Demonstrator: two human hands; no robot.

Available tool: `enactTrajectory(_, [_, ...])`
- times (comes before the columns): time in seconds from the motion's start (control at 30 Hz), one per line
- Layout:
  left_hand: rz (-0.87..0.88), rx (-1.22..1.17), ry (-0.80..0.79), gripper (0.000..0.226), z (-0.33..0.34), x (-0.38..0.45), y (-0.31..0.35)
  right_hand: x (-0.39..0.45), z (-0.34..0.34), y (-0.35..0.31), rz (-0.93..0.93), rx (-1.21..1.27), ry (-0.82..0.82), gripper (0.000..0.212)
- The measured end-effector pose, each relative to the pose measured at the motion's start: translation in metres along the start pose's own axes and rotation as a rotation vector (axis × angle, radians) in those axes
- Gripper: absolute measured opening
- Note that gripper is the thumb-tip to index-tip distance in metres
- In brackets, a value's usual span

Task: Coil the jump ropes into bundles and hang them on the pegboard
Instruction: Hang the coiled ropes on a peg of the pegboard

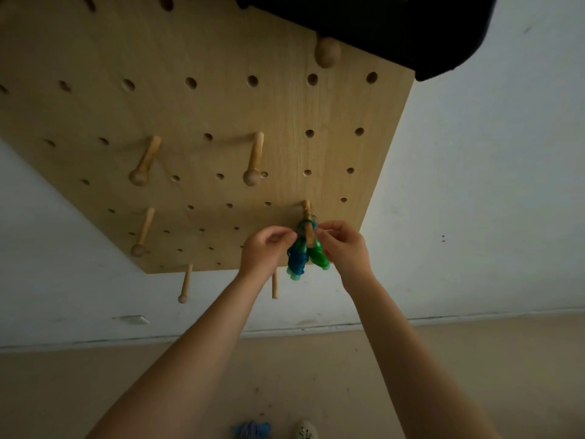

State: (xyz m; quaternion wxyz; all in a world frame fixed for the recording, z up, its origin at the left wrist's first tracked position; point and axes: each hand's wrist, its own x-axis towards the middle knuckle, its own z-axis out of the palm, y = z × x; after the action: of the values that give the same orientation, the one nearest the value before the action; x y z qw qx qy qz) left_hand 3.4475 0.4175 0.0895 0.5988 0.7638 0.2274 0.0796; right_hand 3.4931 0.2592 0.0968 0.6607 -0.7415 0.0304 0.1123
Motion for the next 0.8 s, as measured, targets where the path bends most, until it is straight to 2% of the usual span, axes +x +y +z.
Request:
enactTrajectory(0.17, [0.147, 0.332, -0.09, 0.013, -0.056, -0.062, -0.048, -0.079, 0.009, 0.036, -0.165, -0.284, 0.036, 0.002])
enactTrajectory(0.3, [0.152, 0.496, -0.161, 0.022, -0.114, -0.128, -0.117, -0.156, 0.039, 0.097, -0.144, -0.498, -0.042, 0.005])
enactTrajectory(0.4, [0.077, 0.475, -0.187, 0.029, -0.152, -0.182, -0.178, -0.217, 0.072, 0.15, -0.112, -0.584, -0.128, 0.006])
enactTrajectory(0.57, [-0.103, 0.461, -0.18, 0.023, -0.197, -0.26, -0.281, -0.298, 0.12, 0.227, 0.016, -0.677, -0.259, 0.017])
enactTrajectory(0.8, [-0.32, 0.462, -0.231, 0.023, -0.202, -0.283, -0.421, -0.298, 0.152, 0.349, 0.192, -0.695, -0.33, 0.014])
